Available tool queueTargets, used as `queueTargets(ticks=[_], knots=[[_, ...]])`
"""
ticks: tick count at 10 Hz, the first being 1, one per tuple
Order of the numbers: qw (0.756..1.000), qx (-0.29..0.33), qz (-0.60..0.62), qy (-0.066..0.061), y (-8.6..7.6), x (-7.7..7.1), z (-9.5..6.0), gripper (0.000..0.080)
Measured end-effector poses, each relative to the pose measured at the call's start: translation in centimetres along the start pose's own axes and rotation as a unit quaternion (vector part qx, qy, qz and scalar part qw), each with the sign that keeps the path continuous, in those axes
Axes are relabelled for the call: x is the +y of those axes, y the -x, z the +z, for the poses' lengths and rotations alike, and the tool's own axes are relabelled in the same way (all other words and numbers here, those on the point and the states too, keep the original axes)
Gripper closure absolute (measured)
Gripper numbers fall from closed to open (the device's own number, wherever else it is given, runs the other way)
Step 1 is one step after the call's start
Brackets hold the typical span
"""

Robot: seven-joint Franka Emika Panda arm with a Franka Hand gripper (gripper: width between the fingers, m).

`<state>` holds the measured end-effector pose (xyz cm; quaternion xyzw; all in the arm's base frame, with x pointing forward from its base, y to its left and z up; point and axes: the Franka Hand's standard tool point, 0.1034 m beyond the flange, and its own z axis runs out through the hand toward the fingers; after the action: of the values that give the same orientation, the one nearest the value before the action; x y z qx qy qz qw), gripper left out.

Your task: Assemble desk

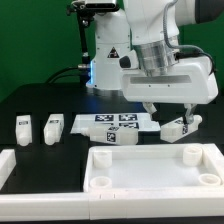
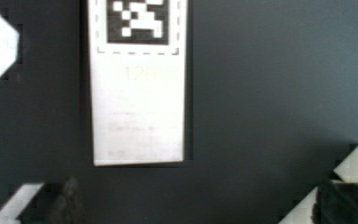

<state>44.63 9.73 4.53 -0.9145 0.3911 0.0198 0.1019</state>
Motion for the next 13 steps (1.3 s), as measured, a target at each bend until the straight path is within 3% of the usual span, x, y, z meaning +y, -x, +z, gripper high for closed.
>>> queueTargets(ticks=[2,4,6,7,10,11,12,13], knots=[[1.000,-0.007,0.001,0.002,0.0,0.2,0.0,0.0151],[0.999,-0.035,0.008,-0.003,-0.4,1.1,0.6,0.0151],[0.985,-0.167,0.041,-0.018,-0.1,0.6,0.4,0.0151],[0.978,-0.200,0.053,-0.023,-0.3,0.5,0.4,0.0151],[0.956,-0.285,0.067,-0.027,-0.3,1.1,0.6,0.0151],[0.940,-0.337,0.048,-0.029,0.5,1.2,0.5,0.0151],[0.921,-0.387,0.026,-0.029,0.4,0.7,0.8,0.0151],[0.920,-0.392,0.009,-0.024,-0.2,0.0,1.3,0.0151]])
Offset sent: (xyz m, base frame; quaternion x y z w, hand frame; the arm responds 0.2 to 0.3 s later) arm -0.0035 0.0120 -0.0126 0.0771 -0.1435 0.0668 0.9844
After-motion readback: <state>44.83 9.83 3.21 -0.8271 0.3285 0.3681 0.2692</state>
